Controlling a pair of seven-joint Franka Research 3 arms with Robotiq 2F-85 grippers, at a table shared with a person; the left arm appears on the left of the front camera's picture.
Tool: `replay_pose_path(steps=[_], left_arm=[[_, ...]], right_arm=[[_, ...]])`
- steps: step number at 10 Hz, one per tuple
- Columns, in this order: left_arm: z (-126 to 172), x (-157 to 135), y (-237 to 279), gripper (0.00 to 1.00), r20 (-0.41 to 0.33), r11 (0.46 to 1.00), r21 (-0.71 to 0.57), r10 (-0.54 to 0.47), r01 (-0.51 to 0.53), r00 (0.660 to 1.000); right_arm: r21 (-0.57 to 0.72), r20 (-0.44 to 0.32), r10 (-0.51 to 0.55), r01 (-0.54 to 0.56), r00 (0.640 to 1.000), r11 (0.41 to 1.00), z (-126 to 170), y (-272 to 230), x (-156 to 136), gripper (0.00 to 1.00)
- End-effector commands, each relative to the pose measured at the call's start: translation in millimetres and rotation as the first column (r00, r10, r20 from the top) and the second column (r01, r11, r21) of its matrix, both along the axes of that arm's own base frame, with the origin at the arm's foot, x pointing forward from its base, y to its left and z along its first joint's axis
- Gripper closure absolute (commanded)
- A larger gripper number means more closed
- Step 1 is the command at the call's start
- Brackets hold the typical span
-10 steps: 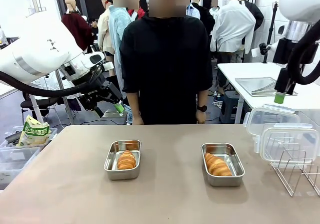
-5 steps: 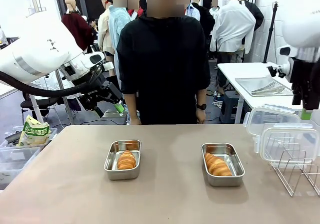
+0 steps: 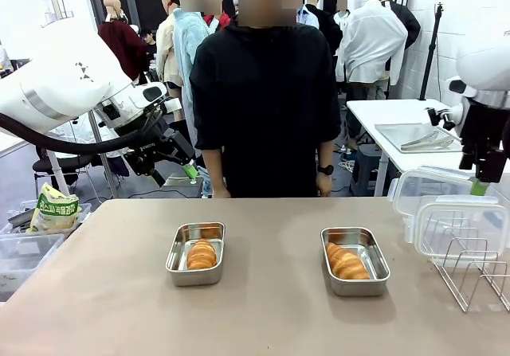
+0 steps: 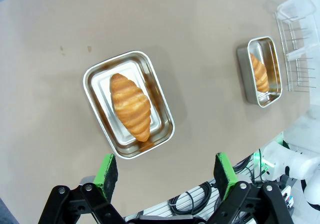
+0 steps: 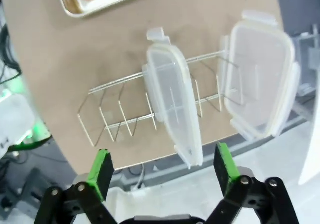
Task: Place the bread in airtight containers.
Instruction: Pick up one Airtight Container lid and hand it to the human.
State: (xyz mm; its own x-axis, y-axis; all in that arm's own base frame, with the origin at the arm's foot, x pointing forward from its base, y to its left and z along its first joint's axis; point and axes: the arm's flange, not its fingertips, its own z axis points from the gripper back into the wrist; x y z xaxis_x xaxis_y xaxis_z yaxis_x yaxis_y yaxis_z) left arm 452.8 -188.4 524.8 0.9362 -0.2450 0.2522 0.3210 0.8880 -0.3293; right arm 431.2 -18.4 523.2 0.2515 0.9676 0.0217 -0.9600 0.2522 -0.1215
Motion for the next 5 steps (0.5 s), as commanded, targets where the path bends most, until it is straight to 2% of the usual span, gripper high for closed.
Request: replay_pose_path(steps=[1,4,5], left_arm=[[1.4,0.8,0.7,0.00,0.006,1.000,0.019,0.004,-0.004,1.000],[1.4,0.8,0.7,0.00,0.006,1.000,0.019,0.004,-0.004,1.000],[1.4,0.8,0.7,0.00,0.006,1.000,0.019,0.004,-0.004,1.000]], right_arm=[[-0.063,-0.077,0.234,-0.239,0.969,0.969,-7.2,14.6,22.7,0.00],[0.021,-0.133,0.402,-0.403,0.906,0.915,-31.2,1.7,44.5,0.00],[0.004,-0.131,0.392,-0.395,0.910,0.919,-36.3,-0.6,46.9,0.00]])
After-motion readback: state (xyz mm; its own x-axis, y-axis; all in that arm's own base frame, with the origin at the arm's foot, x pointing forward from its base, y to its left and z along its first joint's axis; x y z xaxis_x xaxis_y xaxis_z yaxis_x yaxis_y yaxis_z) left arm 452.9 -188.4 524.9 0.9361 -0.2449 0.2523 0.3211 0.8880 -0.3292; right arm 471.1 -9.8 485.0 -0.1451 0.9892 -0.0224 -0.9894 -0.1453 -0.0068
